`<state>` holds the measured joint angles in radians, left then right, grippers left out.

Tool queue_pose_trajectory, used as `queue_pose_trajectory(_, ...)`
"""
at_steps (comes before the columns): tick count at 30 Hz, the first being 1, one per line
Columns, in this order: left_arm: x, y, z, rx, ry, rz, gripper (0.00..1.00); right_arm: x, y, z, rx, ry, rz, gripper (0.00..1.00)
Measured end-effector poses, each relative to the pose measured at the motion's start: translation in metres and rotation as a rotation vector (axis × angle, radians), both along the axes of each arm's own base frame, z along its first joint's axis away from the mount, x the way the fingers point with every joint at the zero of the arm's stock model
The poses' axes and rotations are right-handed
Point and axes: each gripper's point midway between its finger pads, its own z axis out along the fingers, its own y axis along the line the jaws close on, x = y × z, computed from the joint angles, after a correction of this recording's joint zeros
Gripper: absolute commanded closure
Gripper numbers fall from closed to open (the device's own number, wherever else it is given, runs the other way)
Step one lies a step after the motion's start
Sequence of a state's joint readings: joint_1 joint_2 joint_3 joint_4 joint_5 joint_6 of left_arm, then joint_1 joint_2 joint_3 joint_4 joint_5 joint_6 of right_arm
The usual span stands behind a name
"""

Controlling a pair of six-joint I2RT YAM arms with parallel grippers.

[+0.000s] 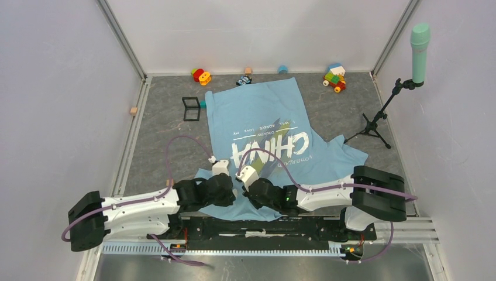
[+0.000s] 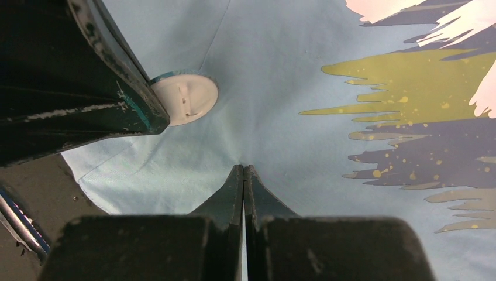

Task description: Pin the brooch onto the clothing

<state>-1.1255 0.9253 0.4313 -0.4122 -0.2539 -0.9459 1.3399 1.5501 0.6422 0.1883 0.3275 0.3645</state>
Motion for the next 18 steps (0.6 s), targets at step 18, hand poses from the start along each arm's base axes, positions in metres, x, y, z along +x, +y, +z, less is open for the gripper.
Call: queue_pose_trajectory(18,-0.005,-0.004,-0.009,0.022,0.004,0.049,0.98,0.000,-0.008,0.014,0.146,0.015,-0.066,1.00)
